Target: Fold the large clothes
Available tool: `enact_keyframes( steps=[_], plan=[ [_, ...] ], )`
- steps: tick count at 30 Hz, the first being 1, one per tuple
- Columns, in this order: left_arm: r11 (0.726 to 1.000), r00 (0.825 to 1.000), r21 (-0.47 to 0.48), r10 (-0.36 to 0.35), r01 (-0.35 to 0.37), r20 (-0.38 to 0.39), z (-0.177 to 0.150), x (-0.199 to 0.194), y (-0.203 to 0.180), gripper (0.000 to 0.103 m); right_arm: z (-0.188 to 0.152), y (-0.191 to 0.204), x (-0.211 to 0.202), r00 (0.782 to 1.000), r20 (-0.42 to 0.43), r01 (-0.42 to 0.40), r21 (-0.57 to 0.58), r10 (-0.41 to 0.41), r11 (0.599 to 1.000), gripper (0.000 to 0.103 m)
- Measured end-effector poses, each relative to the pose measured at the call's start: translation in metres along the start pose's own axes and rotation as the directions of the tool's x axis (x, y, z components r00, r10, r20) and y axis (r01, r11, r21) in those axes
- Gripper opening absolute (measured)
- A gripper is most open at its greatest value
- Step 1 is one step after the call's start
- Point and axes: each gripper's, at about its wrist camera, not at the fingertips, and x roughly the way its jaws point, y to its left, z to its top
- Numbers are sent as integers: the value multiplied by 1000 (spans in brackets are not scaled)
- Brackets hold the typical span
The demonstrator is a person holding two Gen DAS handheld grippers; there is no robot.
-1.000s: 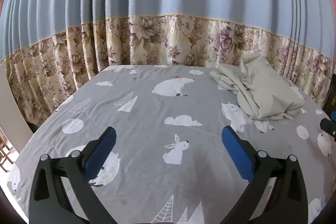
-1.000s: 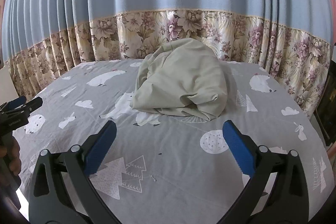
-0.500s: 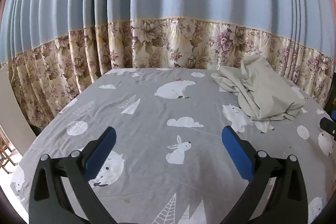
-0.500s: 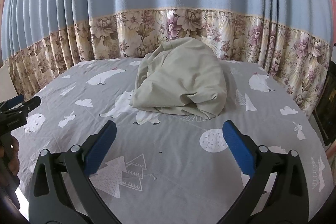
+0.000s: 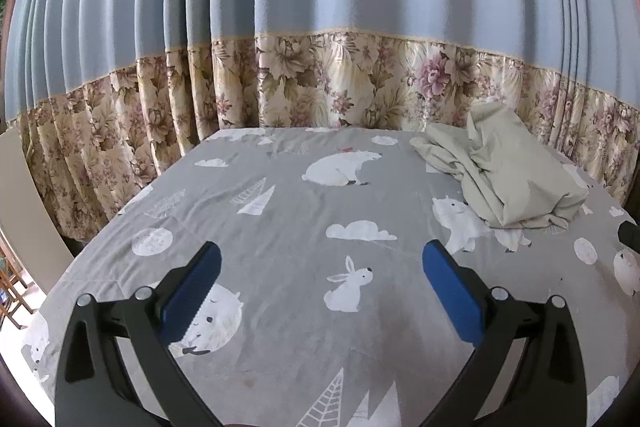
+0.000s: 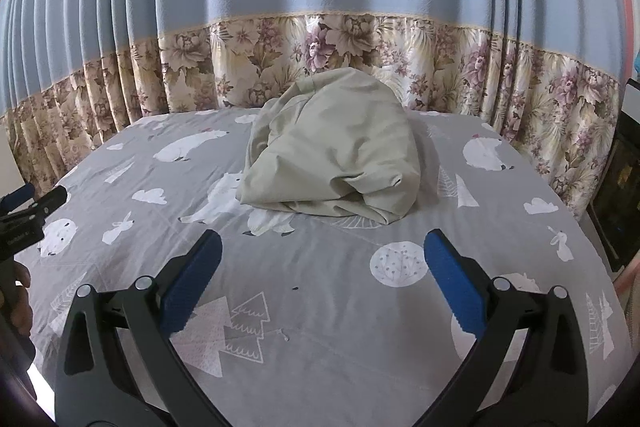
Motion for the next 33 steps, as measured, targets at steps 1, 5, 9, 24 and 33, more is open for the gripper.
enact_keyframes(
  steps=[1,5,9,24,33],
  plan=[
    [1000,1000,-2,-1,1,-1,0,0,0,101,0,0,0,1000,0,0,0,0,1000,100],
    [1000,1000,-4,8,-8,-3,0,0,0,101,1,-1,0,1000,-3,7,5,-7,1000,100],
    [1000,1000,-4,9,-9,0,0,-1,0,101,1,-3,-1,1000,-5,13,13,-13,1000,100],
    [1000,1000,9,14,-14,-12,0,0,-3,101,3,-6,2,1000,-13,20,23,-19,1000,100],
    [1000,1000,7,14,-13,-15,0,0,-3,101,3,-6,3,1000,-13,17,21,-17,1000,100]
  ],
)
